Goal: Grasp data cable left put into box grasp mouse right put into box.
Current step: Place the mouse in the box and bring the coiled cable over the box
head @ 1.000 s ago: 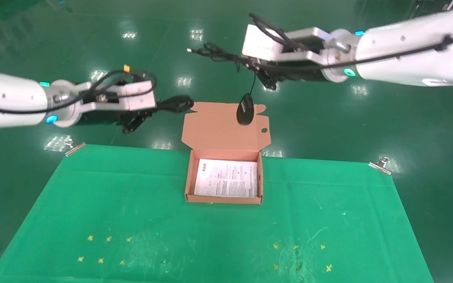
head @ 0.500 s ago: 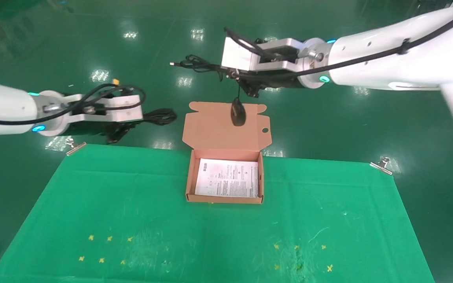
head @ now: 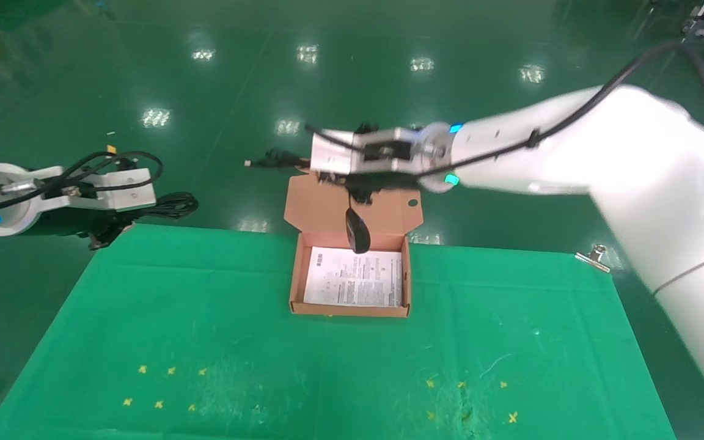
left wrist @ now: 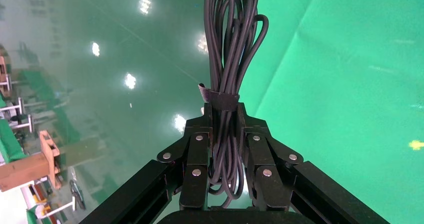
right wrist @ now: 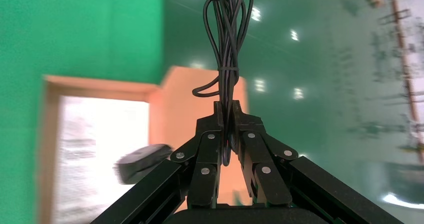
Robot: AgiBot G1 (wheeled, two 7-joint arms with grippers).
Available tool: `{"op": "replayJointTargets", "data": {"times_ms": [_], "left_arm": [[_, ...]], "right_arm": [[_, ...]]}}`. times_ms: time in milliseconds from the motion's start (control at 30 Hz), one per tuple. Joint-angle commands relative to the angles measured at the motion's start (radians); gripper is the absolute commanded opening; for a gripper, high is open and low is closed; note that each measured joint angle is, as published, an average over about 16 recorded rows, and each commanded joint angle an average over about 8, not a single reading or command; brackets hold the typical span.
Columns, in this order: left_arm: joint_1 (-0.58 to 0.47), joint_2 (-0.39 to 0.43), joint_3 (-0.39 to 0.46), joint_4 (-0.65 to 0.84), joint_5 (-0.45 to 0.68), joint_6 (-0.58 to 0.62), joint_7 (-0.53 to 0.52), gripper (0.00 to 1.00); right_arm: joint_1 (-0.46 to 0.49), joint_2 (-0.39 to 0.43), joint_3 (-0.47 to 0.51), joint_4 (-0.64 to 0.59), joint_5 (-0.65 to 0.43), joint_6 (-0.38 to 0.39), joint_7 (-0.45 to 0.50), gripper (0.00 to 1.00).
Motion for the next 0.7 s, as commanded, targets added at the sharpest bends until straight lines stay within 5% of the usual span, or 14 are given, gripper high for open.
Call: {"op": "replayJointTargets", "data": {"times_ms": [33,700], "left_arm": [[0.002,-0.005,0.001,-0.011,0.009,0.010,-0.015,0.00],[0.006,-0.008,0.001,-0.025,0.014,0.014,-0.027,0.00]], "right_arm": [[-0.016,-0.004,-0.022,0.008,0.019,0.005,0.001,0.00],[-0.112,-0.007,-0.281,-0.133,0.210,0.193,0.263,0.04]]}}
